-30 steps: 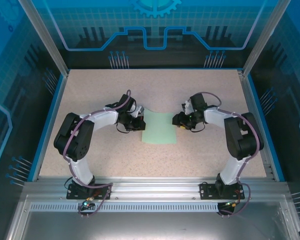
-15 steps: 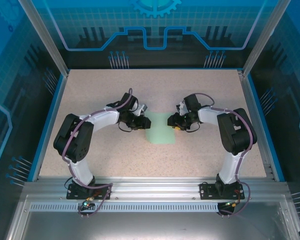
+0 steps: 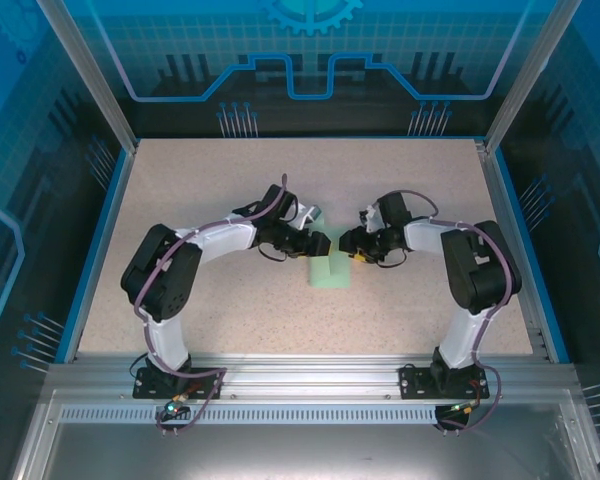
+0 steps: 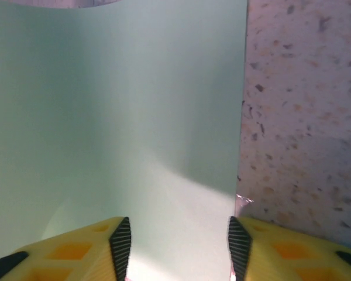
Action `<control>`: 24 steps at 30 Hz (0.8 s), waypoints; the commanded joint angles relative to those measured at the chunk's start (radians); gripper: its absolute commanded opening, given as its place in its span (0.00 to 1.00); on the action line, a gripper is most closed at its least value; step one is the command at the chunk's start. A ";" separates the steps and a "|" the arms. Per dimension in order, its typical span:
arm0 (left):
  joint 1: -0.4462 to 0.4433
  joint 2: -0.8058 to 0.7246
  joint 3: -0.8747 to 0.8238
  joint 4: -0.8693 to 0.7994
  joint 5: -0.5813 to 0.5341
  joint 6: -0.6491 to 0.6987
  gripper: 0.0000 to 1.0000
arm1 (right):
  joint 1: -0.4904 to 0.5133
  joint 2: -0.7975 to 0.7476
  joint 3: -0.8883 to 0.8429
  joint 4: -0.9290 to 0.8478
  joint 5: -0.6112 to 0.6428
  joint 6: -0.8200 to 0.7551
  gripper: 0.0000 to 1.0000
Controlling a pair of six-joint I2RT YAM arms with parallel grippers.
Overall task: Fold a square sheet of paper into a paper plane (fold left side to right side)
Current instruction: First fold in half a square sheet of paper at the center of the table.
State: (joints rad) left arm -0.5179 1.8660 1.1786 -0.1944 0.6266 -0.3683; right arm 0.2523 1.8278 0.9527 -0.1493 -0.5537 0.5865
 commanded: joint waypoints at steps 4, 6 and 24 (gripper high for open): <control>-0.009 0.032 0.034 0.025 0.034 -0.028 0.54 | -0.074 -0.109 -0.038 0.060 -0.155 0.021 0.62; -0.010 0.036 0.036 0.025 0.033 -0.029 0.50 | -0.073 -0.121 -0.048 0.108 -0.200 0.039 0.62; -0.018 0.032 0.038 0.015 0.007 -0.032 0.27 | 0.022 0.001 -0.012 0.231 -0.271 0.124 0.23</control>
State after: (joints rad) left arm -0.5285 1.8992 1.1893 -0.1741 0.6292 -0.3943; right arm 0.2638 1.8118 0.9150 0.0788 -0.8169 0.7071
